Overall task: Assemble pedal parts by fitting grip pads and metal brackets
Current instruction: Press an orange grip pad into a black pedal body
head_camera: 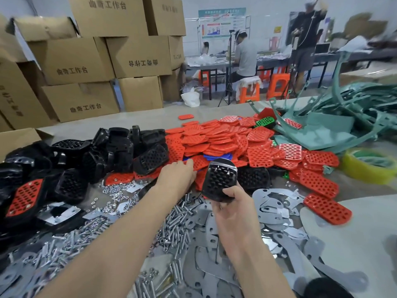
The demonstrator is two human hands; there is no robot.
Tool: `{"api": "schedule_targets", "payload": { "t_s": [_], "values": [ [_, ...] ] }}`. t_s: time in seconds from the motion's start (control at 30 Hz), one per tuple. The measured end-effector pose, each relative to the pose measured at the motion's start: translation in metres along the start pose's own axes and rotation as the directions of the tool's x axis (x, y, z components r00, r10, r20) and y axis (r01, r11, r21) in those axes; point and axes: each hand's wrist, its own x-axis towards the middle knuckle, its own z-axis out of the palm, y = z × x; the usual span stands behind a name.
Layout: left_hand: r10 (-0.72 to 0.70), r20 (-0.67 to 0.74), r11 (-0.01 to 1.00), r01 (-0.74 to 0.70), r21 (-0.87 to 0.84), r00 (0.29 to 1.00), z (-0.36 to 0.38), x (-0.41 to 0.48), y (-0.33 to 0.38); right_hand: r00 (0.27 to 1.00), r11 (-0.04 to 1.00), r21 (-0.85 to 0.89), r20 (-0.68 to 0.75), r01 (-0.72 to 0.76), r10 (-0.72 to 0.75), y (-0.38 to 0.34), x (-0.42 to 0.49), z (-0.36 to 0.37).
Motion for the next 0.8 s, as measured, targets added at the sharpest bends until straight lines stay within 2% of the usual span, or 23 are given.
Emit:
{"api": "schedule_targets", "payload": {
  "t_s": [0.1,0.17,0.23,0.37,0.4,0.43,0.5,0.57,0.6,0.63,0.67,0.8],
  "values": [
    [0.070,-0.105,0.992,-0.059,0.111,0.992,-0.012,-0.019,-0.007,1.000,1.000,0.014,0.000,0.001,-0.001,0.000,-0.002,0.001],
    [0.066,-0.140,0.994,-0.053,0.098,0.988,-0.022,-0.034,-0.014,1.000,1.000,0.012,0.008,0.014,-0.014,0.000,-0.005,0.002],
    [0.014,-0.149,1.000,-0.014,0.002,0.989,-0.032,-0.053,-0.022,1.000,1.000,0.000,0.010,0.028,-0.028,-0.001,-0.007,0.006],
    [-0.114,-0.212,0.933,0.031,-0.359,0.970,-0.041,-0.096,-0.036,1.000,1.000,-0.009,0.008,0.028,-0.028,-0.001,-0.012,0.013],
    [-0.178,-0.226,0.868,0.045,-0.495,0.958,-0.042,-0.108,-0.038,1.000,1.000,-0.021,0.013,0.023,-0.023,-0.001,-0.013,0.013],
    [-0.271,-0.210,0.752,0.071,-0.655,0.939,-0.042,-0.122,-0.039,1.000,0.999,-0.035,0.021,0.017,-0.016,0.000,-0.015,0.014],
    [-0.452,-0.062,0.377,0.128,-0.917,0.890,-0.042,-0.147,-0.037,0.999,0.998,-0.068,0.042,-0.003,0.006,0.003,-0.018,0.016],
    [-0.470,0.130,-0.024,0.135,-0.991,0.873,-0.038,-0.169,-0.031,0.998,0.992,-0.120,0.061,-0.027,0.034,0.009,-0.020,0.019],
    [-0.446,0.180,-0.170,0.114,-0.979,0.877,-0.034,-0.177,-0.028,0.997,0.988,-0.149,0.069,-0.036,0.047,0.013,-0.021,0.021],
    [-0.432,0.196,-0.245,0.095,-0.965,0.880,-0.031,-0.184,-0.025,0.995,0.984,-0.175,0.078,-0.043,0.058,0.016,-0.023,0.022],
    [-0.431,0.191,-0.258,0.082,-0.963,0.882,-0.029,-0.188,-0.022,0.993,0.978,-0.202,0.094,-0.047,0.068,0.020,-0.024,0.023],
    [-0.420,0.099,-0.168,0.029,-0.985,0.902,-0.027,-0.190,-0.015,0.976,0.947,-0.317,0.185,-0.049,0.113,0.032,-0.030,0.026]
  ]
}}
